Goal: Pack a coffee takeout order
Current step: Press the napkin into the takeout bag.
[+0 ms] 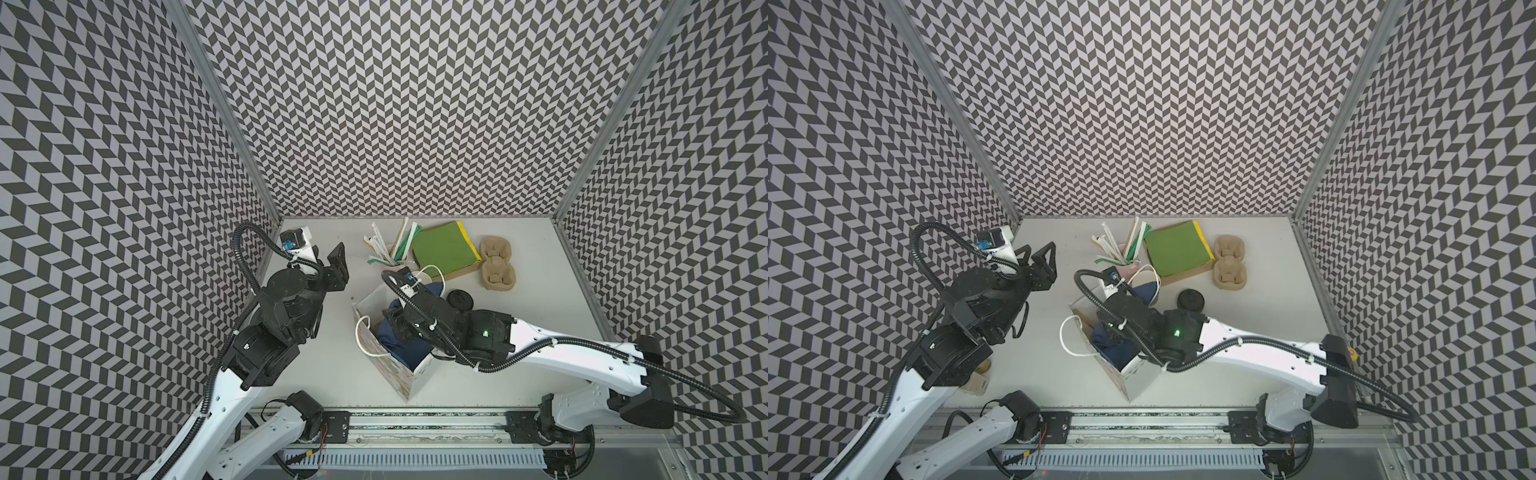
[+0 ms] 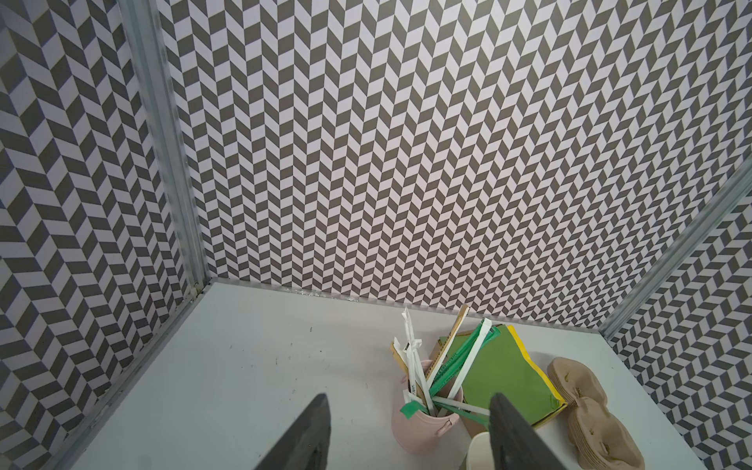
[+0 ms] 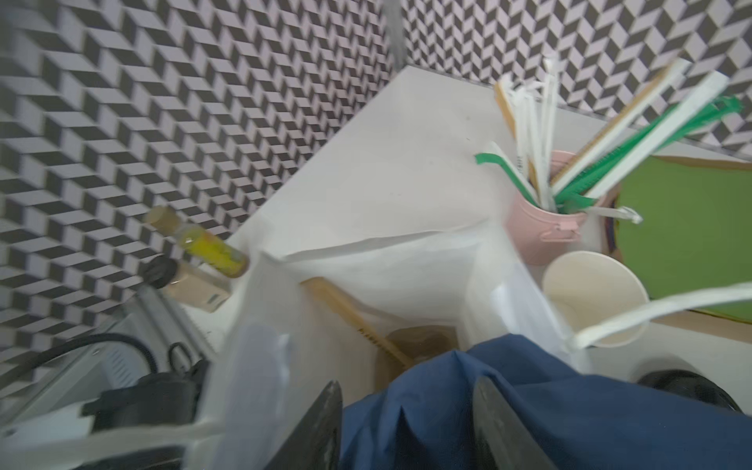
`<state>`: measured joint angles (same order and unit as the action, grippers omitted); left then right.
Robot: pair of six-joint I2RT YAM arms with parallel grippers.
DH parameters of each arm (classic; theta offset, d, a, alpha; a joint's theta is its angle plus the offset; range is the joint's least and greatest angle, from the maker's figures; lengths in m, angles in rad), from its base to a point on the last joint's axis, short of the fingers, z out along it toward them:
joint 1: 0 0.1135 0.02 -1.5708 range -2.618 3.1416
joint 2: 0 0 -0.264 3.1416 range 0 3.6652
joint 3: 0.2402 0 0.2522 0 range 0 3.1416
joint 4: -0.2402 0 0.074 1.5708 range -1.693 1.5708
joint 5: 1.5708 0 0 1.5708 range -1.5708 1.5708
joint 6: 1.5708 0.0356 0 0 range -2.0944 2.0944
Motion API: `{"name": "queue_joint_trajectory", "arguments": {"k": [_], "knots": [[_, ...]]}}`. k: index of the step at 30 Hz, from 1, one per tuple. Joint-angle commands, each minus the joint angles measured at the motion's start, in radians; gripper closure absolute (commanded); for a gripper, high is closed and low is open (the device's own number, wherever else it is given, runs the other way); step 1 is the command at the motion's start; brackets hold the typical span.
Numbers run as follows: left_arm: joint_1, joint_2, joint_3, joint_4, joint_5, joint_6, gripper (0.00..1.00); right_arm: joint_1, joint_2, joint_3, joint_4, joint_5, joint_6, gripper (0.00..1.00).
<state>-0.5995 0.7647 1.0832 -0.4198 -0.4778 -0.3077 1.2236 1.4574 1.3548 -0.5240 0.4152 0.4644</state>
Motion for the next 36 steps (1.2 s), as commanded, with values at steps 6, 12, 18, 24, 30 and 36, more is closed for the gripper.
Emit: {"name": "queue_joint_trajectory", "arguments": {"k": [6,12,18,24,30,36], "knots": [[0.006,-0.015,-0.009,0.015,-0.011,-0.014,0.37,-0.023,0.080,0.056,-0.013,-0.194,0.011,0.54],[0.006,-0.029,-0.021,0.015,-0.018,-0.015,0.37,0.056,0.125,0.190,-0.151,-0.200,0.010,0.54],[0.006,-0.025,-0.029,0.019,-0.010,-0.020,0.38,0.056,0.031,0.205,-0.121,-0.114,-0.029,0.52],[0.005,-0.022,-0.030,0.019,-0.024,-0.019,0.36,0.045,-0.005,0.229,-0.166,0.006,-0.056,0.51],[0.006,-0.039,-0.047,0.031,-0.064,-0.024,0.24,0.035,-0.163,0.189,-0.072,0.127,-0.140,0.39],[0.007,-0.080,-0.100,0.062,-0.150,-0.001,0.00,-0.023,-0.412,0.002,0.138,0.311,-0.233,0.01]]}}
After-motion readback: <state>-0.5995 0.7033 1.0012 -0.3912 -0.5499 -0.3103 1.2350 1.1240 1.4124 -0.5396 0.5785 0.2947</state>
